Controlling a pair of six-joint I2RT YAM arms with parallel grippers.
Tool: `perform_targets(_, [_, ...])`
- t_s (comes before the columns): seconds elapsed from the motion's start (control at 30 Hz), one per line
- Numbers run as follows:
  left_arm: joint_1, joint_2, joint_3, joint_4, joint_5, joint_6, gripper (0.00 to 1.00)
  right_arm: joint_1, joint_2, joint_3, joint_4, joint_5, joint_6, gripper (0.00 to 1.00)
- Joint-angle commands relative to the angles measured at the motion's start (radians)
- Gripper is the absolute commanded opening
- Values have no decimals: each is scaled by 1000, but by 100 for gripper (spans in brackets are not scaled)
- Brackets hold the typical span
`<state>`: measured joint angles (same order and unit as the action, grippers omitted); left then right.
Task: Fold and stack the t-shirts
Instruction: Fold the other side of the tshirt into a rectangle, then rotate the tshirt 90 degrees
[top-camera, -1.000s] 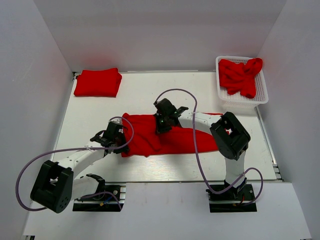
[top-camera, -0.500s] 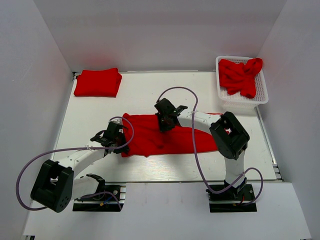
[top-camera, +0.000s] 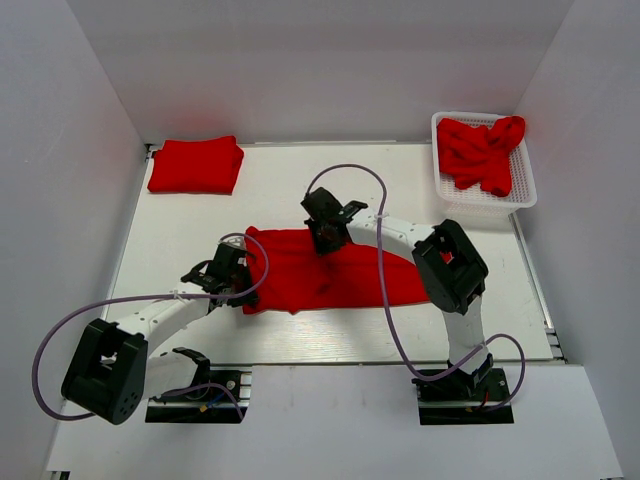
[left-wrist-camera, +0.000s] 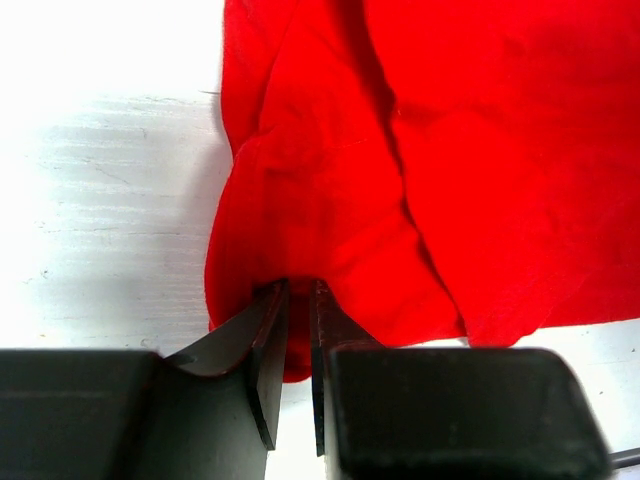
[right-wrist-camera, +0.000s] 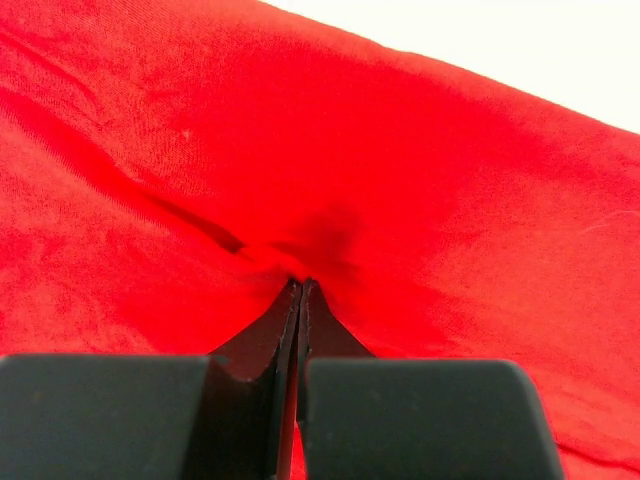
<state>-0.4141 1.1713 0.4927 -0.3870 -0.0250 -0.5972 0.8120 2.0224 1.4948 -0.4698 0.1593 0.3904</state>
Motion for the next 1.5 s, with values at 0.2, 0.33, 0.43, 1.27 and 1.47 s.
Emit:
perform_targets(0.2, [5, 11, 15, -3, -3, 16, 26, 1, 39, 70, -98, 82, -55, 1])
perform_targets(0.33, [5, 11, 35, -12, -3, 25, 26, 1, 55, 90, -98, 45, -74, 12])
perform_targets(0.43, [5, 11, 64, -32, -3, 25, 27, -2, 47, 105, -101, 10, -85, 21])
perform_targets(1.27, [-15, 687, 659, -30, 143, 83, 99, -387, -361, -360, 13, 34, 28, 90])
perform_targets(1.47, [5, 928, 904, -114, 65, 94, 99, -482, -248, -435, 91, -124, 13, 90])
